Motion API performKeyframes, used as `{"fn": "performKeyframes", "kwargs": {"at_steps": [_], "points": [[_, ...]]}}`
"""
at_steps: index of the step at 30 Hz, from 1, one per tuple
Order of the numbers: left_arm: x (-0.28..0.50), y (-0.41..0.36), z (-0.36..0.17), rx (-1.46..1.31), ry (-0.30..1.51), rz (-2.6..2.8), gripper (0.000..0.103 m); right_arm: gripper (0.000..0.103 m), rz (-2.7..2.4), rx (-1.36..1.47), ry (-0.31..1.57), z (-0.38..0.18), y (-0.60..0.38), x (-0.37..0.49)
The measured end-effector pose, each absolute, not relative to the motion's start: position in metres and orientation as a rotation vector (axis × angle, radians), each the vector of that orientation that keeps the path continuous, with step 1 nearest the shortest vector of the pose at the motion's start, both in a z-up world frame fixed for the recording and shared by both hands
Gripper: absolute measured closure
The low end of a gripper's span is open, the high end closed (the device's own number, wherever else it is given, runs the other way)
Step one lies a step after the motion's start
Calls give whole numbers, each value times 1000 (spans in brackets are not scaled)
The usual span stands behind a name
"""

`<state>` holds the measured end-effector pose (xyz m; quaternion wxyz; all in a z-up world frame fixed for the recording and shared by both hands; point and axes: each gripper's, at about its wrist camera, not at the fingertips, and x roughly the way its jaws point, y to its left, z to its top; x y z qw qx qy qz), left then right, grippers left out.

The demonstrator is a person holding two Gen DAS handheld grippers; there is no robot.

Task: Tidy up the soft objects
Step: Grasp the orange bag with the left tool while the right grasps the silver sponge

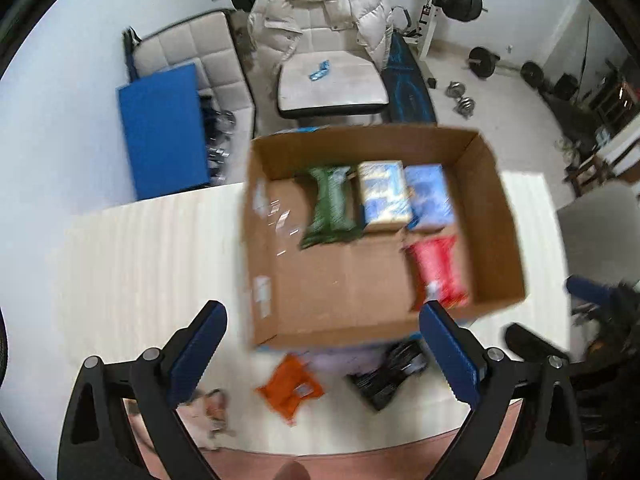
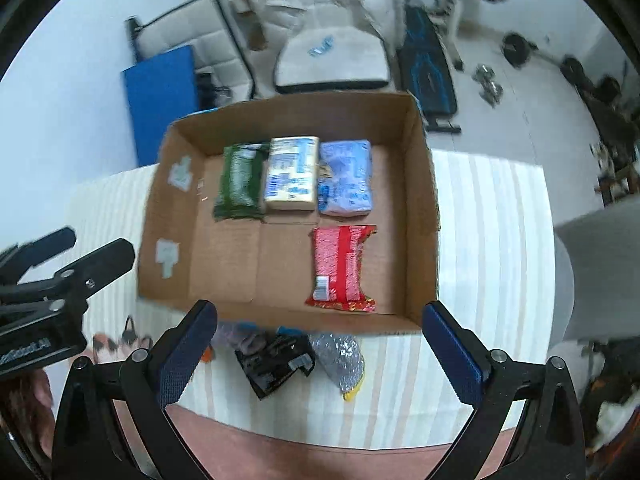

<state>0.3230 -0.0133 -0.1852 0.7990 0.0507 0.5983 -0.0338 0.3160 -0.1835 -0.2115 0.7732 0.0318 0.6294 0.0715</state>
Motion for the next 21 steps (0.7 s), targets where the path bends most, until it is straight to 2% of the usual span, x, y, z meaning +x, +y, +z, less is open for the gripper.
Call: {"fn": "performKeyframes", "kwargs": {"at_steps": [3,8,11,14,19,21], "points": [[286,2,-209,214,1280,-51,4,0,231,8,1396,-230,-174,282],[256,19,-297,305,1465,-70,4,0,218,-133,1489,-294,-164,256],[248,24,-339,317,1498,-58,4,0,208,-188,1501,-330,-155,255],[250,25,-371,304,1542,-66,4,8,184,-240,1544,-368,-149,261],[256,20,-405,311,1580,-118,4,9,169,-339,1529,-399,-144,268],[259,17,-414,304,1597,-153,4,18,179,-334,1550,-411,-143,269]]}}
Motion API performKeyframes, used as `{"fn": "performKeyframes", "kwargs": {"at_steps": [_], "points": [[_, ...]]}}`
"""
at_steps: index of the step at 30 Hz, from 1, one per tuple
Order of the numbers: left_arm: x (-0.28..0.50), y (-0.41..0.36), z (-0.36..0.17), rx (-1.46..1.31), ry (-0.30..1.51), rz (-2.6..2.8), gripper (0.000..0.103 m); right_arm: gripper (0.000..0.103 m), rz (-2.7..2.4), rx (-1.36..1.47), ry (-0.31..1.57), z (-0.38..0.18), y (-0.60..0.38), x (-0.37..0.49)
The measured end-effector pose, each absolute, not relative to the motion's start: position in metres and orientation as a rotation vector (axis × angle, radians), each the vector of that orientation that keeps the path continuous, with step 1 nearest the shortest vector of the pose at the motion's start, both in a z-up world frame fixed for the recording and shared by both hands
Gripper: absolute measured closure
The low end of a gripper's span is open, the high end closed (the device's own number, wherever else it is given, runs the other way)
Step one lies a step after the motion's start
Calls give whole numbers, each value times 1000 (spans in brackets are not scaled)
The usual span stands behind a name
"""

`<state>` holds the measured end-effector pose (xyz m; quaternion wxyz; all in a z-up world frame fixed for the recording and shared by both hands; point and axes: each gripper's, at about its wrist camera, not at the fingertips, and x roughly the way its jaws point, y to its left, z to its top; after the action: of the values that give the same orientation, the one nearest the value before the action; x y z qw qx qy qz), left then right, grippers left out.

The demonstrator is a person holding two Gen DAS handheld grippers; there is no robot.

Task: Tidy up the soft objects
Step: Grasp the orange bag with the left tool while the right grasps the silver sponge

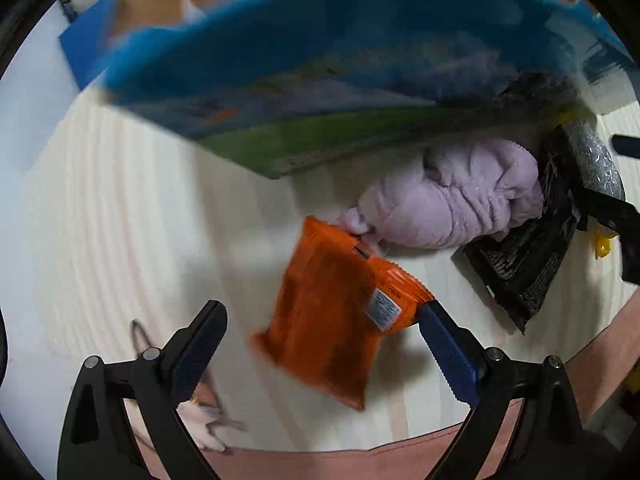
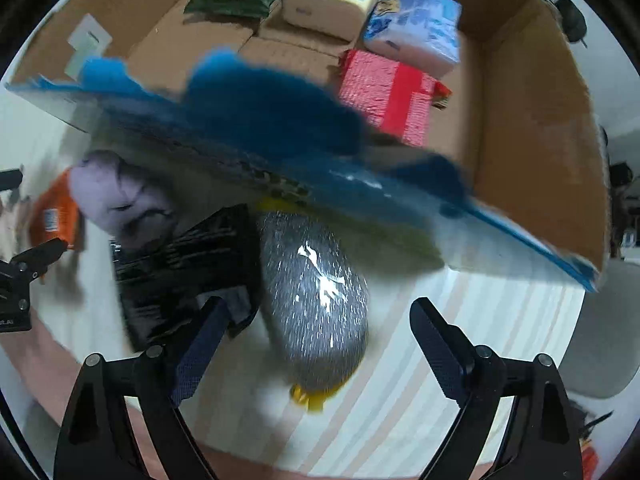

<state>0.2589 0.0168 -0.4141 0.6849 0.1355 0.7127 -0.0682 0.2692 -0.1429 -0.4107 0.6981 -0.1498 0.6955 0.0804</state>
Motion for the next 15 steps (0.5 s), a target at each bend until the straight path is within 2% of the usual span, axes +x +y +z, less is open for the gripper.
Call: {"fn": "performKeyframes", "kwargs": {"at_steps": [2,4,6,15], "points": [[262,15,-420,285,1613,-170,6,36,168,-314,1579,-420,-145,269],[264,16,-423,223,1638,-180,21,38,153,-253,1599,-421,-152,269],[262,19,-427,124,1693,-180,31,41,130,-182,1640,-421,-161,266],[233,23,-429,-179,1782,-175,32,41,92,22,1782,-436,-188,214]]}}
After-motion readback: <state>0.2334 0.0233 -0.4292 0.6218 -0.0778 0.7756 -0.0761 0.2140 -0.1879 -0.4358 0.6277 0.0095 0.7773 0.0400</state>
